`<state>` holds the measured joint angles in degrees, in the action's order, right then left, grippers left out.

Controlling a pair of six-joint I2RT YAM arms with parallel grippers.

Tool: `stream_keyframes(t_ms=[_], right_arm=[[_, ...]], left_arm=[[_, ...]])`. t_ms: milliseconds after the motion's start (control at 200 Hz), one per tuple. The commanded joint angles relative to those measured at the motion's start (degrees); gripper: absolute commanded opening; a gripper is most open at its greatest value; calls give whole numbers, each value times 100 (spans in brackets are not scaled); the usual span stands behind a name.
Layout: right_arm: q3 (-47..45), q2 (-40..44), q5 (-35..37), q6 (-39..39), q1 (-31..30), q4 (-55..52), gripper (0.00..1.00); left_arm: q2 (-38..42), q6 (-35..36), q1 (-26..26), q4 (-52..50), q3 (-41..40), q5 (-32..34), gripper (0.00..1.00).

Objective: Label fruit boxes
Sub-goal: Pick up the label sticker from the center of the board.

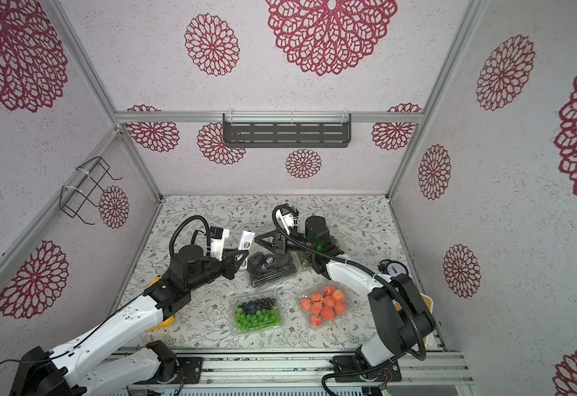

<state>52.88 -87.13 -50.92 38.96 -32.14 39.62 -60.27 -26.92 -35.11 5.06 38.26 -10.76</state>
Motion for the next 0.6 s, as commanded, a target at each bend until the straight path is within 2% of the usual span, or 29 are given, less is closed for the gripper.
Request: stream_keyframes(t_ms=[0,270,465,595], right_arm=[[-114,316,-292,-86,-20,803,23],[-30,187,-555,296,-65,1464,24],[124,86,-598,177,-101,1136,20],[-66,254,-479,200,42,1211,22]], left_arm=[[23,178,-28,310,32,-267,15],[54,157,-36,467,-12,-597,15],[61,167,-30,588,-59,-748,14],[133,249,-22,558,-119,-620,14]])
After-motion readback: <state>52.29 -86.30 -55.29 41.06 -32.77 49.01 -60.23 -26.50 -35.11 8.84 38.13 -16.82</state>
